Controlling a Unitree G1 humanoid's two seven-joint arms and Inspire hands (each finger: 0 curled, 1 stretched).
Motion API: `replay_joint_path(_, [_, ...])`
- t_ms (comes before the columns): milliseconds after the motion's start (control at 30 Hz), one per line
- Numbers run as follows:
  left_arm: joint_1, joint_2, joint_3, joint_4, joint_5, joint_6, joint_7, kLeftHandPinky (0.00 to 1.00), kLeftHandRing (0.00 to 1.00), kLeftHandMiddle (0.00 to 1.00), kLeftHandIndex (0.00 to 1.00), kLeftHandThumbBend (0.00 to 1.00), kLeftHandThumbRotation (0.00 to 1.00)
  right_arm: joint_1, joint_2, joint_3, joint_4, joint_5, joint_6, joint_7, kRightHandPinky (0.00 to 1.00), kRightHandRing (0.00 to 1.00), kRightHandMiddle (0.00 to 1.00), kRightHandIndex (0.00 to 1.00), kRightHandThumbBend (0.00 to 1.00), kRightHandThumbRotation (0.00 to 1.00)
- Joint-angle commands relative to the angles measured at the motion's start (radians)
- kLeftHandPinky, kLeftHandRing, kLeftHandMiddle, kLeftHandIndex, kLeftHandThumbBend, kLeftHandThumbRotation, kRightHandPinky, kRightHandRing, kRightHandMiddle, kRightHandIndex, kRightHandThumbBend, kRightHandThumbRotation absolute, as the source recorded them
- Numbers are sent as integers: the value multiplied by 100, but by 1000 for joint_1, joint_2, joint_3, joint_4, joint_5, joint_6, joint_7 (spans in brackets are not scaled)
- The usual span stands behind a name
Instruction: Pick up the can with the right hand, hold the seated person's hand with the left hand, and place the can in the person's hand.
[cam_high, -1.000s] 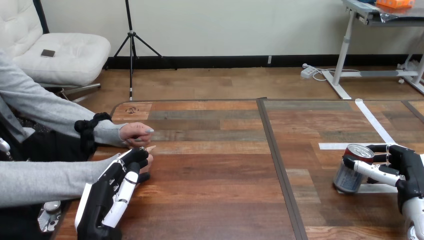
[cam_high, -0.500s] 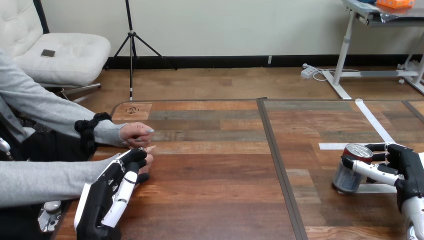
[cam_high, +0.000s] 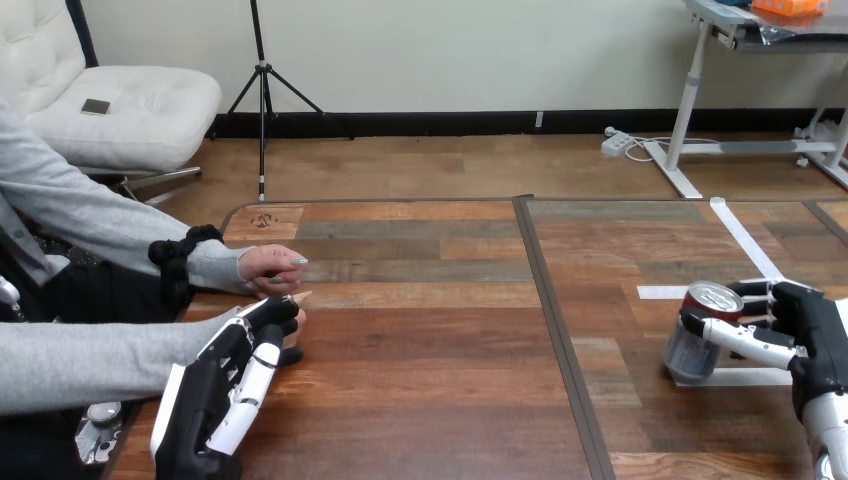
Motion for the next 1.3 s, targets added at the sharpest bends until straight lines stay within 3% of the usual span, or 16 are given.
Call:
replay_joint_path(0, [-65,47,-8,-9,57,-83,13,72,82,80,74,31,61,-49,-18,5,-87,10,-93,16,35,39,45,47,75,0])
replay_joint_path(233, [-73,53,-6,-16,61,-113,10,74,81,78,72,34,54,-44,-23,16,-117,-7,-123,8,34,37,44,46,75,0])
replay_joint_path(333, [-84,65,-7,0,83,-156,21,74,80,77,71,34,51,-43,-22,17,-137,-5,-121,15,34,38,44,46,75,0])
replay_joint_path(733, [-81,147,-15,-39,295,-191,148,68,74,73,71,32,31,-34,-19,22,-193,3,-166,51,35,37,43,45,73,0])
replay_joint_path(967, [-70,207,-10,-130,419,-139,213,63,71,73,71,39,22,-30,-21,34,-217,-12,-185,48,35,37,43,45,72,0])
replay_joint_path(1267, [-53,266,-1,-274,491,-22,228,63,72,74,73,54,17,-27,-14,30,-242,-2,-184,62,34,37,42,44,73,0])
